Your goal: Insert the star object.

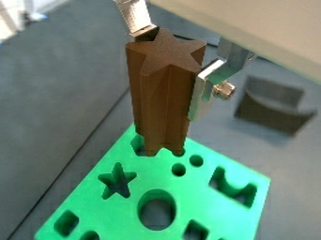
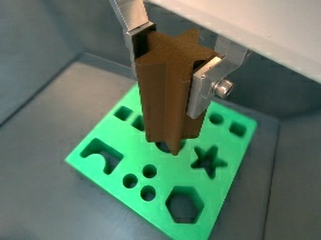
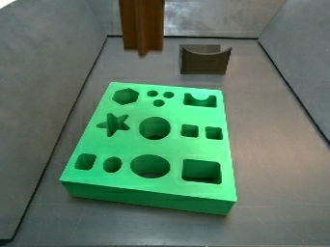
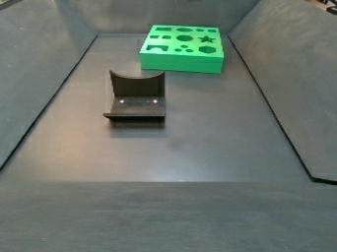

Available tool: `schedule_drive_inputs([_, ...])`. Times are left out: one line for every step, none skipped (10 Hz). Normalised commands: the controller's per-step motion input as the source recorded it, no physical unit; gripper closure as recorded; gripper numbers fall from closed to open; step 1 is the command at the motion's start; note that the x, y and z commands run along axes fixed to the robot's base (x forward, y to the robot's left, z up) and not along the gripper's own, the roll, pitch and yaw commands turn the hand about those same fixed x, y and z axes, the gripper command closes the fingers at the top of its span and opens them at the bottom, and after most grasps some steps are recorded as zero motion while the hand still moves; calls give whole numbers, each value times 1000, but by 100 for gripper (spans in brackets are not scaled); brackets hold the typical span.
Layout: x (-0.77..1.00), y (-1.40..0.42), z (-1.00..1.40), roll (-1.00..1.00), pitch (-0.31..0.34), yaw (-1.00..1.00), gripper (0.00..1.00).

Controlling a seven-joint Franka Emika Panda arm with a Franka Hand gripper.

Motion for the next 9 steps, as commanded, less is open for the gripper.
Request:
schedule_drive_inputs([-100, -46, -1000, 0, -9, -937, 100])
schedule_drive_inputs([-223, -317, -946, 106, -57, -571, 100])
schedule_drive_inputs([-291, -537, -603, 334, -111, -220, 100])
schedule_drive_inputs([-403, -563, -463, 413, -147, -63, 100])
schedule_drive_inputs([-494, -417, -517, 353, -183, 0, 100])
schedule_drive_inputs([-446, -191, -520, 253, -209, 0, 100])
schedule_drive_inputs([-169, 0, -346, 184, -49, 0, 100])
schedule_drive_inputs([0, 0, -326, 151, 0, 0, 100])
schedule_drive_inputs([0, 0, -354, 23, 0, 0, 100])
